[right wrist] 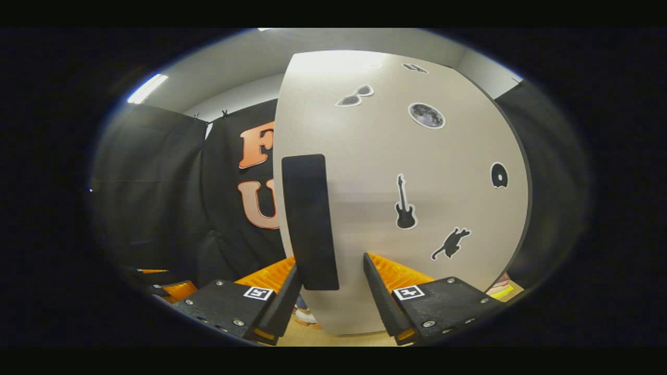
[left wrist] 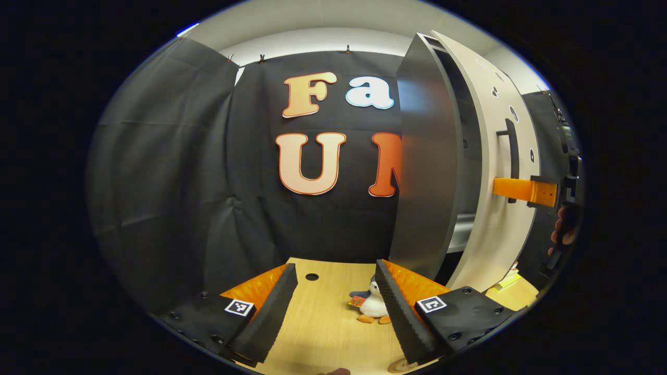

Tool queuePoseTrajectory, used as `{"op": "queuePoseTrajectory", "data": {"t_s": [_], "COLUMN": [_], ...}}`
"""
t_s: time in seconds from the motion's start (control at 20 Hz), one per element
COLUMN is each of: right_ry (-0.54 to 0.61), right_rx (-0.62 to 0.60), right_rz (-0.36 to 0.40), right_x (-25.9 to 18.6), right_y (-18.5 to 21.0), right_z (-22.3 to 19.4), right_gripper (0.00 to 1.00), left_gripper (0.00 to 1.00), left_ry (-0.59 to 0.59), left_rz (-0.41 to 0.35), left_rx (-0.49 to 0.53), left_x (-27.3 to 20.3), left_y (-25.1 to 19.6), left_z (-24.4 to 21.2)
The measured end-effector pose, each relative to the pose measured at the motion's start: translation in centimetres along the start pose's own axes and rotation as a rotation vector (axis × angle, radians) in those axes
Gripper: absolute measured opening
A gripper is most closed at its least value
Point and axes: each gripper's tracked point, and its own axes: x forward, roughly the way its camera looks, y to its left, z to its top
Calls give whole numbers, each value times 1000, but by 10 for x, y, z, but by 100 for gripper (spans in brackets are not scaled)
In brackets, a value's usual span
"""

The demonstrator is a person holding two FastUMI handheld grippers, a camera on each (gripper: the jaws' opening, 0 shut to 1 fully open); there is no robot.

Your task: Open the cabinet door with the right hand, grasp the bottle in the cabinet with the left hand and place it on the coaster, then close the cabinet door with the right hand.

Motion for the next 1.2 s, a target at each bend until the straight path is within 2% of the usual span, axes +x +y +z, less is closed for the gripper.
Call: {"op": "queuePoseTrajectory", "data": {"t_s": [0.45,0.5,0.7,0.8,0.85,0.9,1.2], "right_ry": [-20,-15,-6,-5,-15,-17,-12], "right_rx": [-4,-12,-6,9,17,22,15], "right_rz": [-43,-45,-31,-25,-13,-2,-5], "right_x": [21,21,20,14,12,7,-43], "right_y": [-4,-5,-4,-2,1,3,-5], "right_z": [5,3,3,5,7,8,11], "right_gripper": [74,74,74,76,81,78,79], "left_gripper": [97,94,97,97,97,97,96], "left_ry": [27,31,29,25,21,22,-24], "left_rz": [0,-2,-17,-27,-29,-31,-48], "left_rx": [-38,-36,-23,-22,-17,-9,18], "left_x": [20,21,14,8,3,-2,-59], "left_y": [9,8,-1,-9,-13,-16,-54], "left_z": [-10,-10,-7,-2,1,4,27]}}
